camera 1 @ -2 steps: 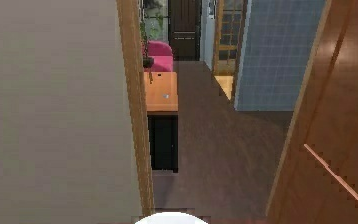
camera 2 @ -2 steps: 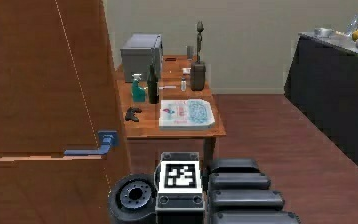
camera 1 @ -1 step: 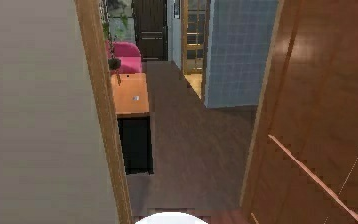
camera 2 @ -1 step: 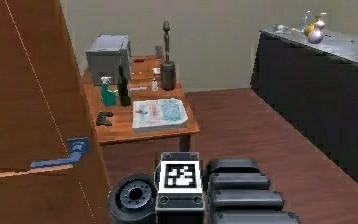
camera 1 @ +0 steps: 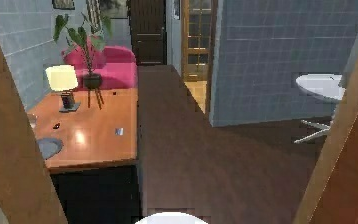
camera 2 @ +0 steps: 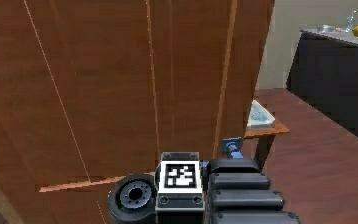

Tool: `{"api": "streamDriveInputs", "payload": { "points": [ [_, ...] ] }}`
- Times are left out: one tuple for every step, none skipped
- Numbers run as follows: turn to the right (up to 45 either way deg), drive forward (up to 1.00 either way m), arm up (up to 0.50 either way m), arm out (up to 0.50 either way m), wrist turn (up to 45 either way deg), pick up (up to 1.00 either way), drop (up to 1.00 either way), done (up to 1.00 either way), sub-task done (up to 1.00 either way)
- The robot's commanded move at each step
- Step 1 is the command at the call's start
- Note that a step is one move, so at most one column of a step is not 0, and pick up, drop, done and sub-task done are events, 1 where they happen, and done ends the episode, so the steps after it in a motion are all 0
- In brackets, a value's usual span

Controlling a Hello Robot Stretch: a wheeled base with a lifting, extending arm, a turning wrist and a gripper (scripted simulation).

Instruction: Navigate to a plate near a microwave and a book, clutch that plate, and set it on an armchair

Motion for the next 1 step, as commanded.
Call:
{"api": "streamDriveInputs", "payload": {
  "points": [
    [-15.0, 0.0, 0.0, 0.0, 0.0, 0.0, 0.0, 0.0, 0.0]
  ]
}}
